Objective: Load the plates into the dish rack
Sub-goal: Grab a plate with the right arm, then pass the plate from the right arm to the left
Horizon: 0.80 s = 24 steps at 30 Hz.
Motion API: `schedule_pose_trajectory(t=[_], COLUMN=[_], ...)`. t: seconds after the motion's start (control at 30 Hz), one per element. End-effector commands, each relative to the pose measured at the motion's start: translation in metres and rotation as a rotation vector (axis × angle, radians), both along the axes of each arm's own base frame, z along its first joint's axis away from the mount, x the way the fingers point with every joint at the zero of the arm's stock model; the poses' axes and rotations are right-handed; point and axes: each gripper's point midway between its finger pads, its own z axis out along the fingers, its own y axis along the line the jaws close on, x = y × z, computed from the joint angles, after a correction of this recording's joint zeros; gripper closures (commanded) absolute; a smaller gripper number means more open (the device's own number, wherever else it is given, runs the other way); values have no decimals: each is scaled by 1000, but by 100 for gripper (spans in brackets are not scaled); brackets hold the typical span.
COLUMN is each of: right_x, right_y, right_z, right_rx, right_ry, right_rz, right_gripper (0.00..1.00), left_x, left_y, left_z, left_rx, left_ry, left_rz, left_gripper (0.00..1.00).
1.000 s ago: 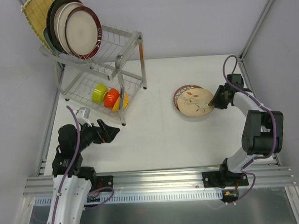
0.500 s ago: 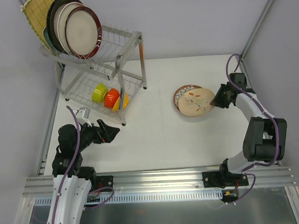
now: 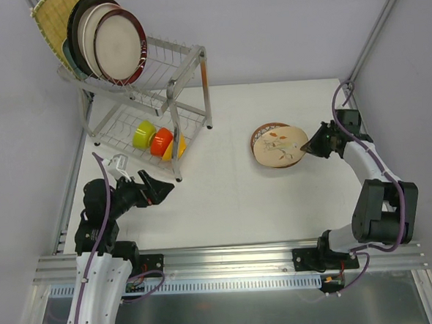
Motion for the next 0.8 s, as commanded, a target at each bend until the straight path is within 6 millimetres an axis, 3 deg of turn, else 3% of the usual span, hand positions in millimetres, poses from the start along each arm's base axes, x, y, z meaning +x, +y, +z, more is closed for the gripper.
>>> schedule_pose_trajectory(t=[0.0, 0.23, 0.4, 0.53, 0.77], right_x=[21, 13, 0, -17, -49], right_y=[21, 39, 56, 71, 107], right_z=[68, 99, 123, 130, 141], right_rx=[143, 232, 315, 375, 457], right_ry=[-250, -378, -471, -511, -574], right_rz=[38, 109, 179, 242, 383], right_gripper=[99, 99, 99, 99, 99], left_x=[-4, -4, 7, 10, 17], left_y=[-14, -44, -55, -68, -86], left_z=[22, 33, 37, 48, 49], left_rx=[-91, -141, -141, -178, -151], left_ry=[6, 61, 83, 61, 63], left_rz=[-42, -103, -51, -42, 4], left_gripper=[1, 1, 1, 1, 1])
